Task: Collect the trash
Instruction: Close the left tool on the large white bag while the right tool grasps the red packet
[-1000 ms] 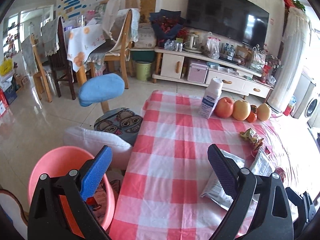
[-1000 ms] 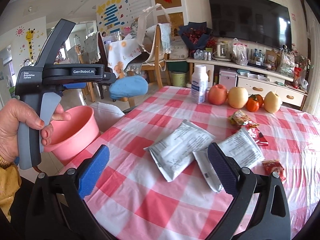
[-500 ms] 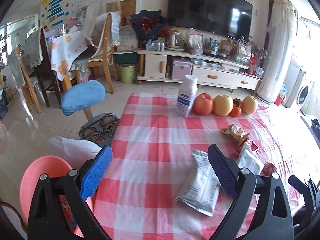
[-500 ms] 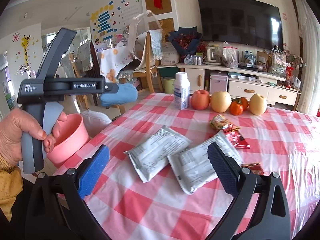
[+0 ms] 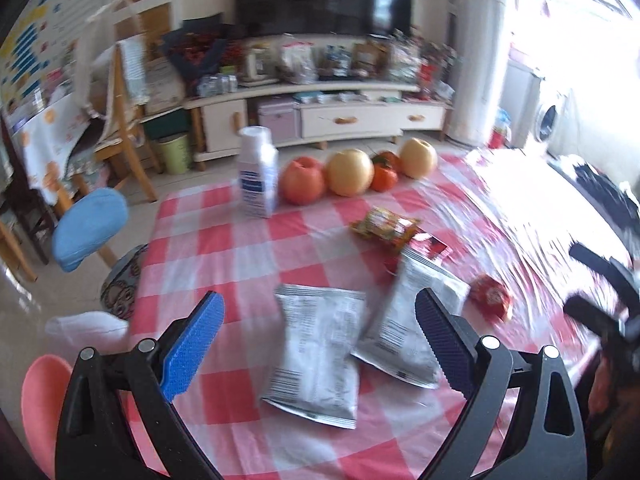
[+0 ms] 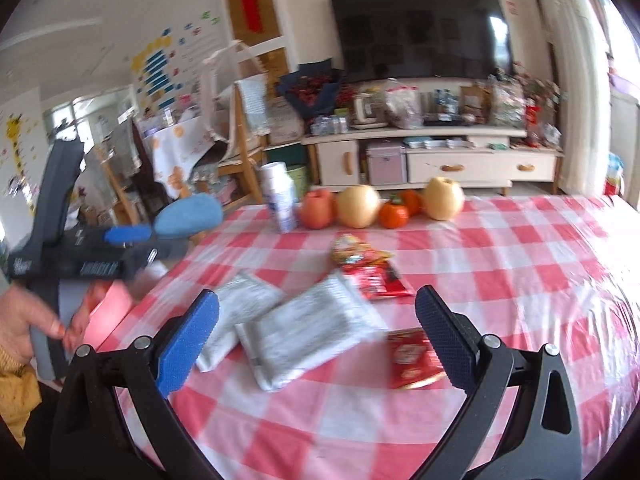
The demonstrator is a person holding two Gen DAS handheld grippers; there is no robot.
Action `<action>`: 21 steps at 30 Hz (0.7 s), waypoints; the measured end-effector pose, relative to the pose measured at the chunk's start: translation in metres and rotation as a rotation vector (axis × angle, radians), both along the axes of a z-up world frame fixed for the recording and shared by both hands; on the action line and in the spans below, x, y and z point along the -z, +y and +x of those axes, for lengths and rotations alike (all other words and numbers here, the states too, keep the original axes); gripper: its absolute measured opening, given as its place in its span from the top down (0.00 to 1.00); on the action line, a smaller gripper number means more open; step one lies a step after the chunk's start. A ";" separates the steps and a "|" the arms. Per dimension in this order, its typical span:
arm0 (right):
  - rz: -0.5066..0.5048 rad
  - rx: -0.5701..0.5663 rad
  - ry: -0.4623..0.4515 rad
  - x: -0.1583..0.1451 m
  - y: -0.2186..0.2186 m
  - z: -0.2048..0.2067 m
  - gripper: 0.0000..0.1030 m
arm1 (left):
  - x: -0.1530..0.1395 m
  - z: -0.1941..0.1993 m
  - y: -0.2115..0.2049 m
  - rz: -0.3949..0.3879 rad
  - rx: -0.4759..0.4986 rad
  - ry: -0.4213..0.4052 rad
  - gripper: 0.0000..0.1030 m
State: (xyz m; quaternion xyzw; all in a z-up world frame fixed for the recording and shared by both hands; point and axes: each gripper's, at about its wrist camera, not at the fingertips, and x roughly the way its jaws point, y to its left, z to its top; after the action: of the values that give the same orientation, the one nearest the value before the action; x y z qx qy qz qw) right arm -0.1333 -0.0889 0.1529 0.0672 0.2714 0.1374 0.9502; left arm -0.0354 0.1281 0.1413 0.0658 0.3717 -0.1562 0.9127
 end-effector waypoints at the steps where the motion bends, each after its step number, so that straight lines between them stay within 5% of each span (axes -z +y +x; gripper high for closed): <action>1: 0.011 0.020 0.016 0.002 -0.012 0.004 0.04 | 0.004 -0.002 -0.013 0.021 0.042 0.008 0.08; 10: -0.006 0.087 0.181 0.042 -0.063 0.031 0.04 | 0.048 -0.004 -0.094 0.184 0.245 0.110 0.08; 21: -0.017 0.006 0.315 0.080 -0.065 0.049 0.04 | 0.088 0.027 -0.121 0.260 0.258 0.238 0.08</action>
State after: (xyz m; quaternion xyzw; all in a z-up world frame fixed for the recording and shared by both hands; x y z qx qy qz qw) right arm -0.0847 -0.1543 0.0730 0.0809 0.4180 0.1201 0.8968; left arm -0.0085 0.0074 0.0536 0.2112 0.4822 -0.2290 0.8188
